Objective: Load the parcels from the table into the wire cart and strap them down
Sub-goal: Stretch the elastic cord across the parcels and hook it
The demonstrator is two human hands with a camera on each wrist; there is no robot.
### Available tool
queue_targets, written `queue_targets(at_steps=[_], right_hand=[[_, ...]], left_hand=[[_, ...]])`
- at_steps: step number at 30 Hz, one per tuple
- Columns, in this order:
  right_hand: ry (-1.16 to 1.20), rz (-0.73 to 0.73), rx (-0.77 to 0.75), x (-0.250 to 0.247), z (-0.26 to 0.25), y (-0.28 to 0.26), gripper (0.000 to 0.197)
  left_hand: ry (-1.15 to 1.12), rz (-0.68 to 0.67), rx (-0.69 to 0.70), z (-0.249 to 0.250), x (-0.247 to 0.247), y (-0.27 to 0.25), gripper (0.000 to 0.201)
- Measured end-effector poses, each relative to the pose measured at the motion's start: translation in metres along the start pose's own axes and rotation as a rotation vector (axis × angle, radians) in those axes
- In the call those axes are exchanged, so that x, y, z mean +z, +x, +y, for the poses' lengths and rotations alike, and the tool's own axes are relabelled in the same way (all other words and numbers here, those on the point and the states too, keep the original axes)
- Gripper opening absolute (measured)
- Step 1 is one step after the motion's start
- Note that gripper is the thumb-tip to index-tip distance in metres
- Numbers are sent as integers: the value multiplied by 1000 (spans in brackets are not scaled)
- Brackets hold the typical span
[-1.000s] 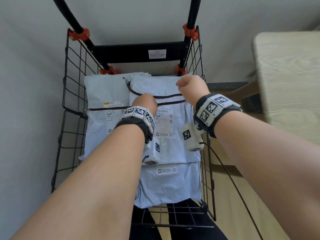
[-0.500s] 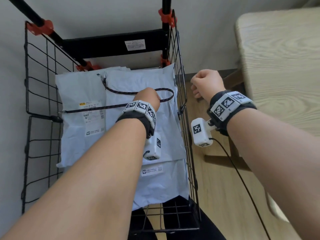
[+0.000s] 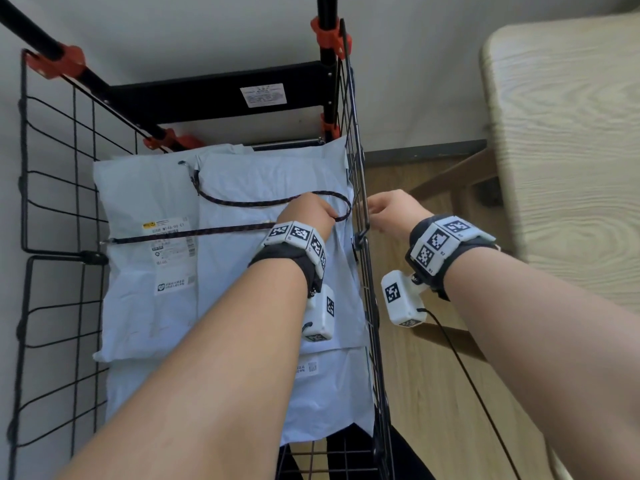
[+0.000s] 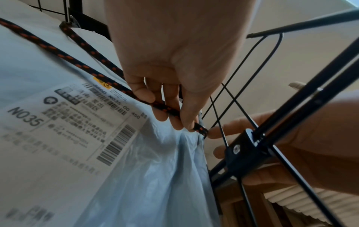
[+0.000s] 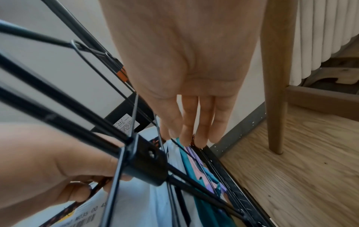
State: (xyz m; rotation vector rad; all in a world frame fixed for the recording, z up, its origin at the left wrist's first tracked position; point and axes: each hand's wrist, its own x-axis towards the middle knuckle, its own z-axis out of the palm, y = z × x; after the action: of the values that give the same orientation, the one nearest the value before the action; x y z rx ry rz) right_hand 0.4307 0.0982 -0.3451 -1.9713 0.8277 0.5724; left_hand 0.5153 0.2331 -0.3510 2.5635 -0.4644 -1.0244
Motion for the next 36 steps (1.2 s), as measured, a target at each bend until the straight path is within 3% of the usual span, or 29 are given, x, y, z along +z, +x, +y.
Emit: queue_targets(at_steps=[6, 13, 17, 20, 23, 26, 31, 36], right_hand=[[133, -76, 37, 6, 8, 4, 39], [284, -63, 87, 3, 10, 9, 29], [372, -141, 145, 7, 13, 7, 40], [176, -152, 111, 10, 8, 3, 44], [-81, -99, 54, 11, -2, 3, 26], [-196, -30, 97, 6, -6, 1, 9], [-249, 78, 299, -6, 18, 2, 37], [-272, 139, 438, -8, 40, -12, 36]], left_hand=[[-48, -81, 6, -1, 3, 4, 24], [-59, -130, -21, -1, 4, 3, 25], [-64, -176, -52, 1, 6, 2, 21], [-96, -166, -47, 2, 3, 1, 25], [-80, -105, -8, 1, 3, 0, 26], [-67, -48, -3, 0, 3, -4, 27], [-64, 12, 28, 1, 1, -7, 18], [-75, 13, 37, -1, 8, -15, 14]])
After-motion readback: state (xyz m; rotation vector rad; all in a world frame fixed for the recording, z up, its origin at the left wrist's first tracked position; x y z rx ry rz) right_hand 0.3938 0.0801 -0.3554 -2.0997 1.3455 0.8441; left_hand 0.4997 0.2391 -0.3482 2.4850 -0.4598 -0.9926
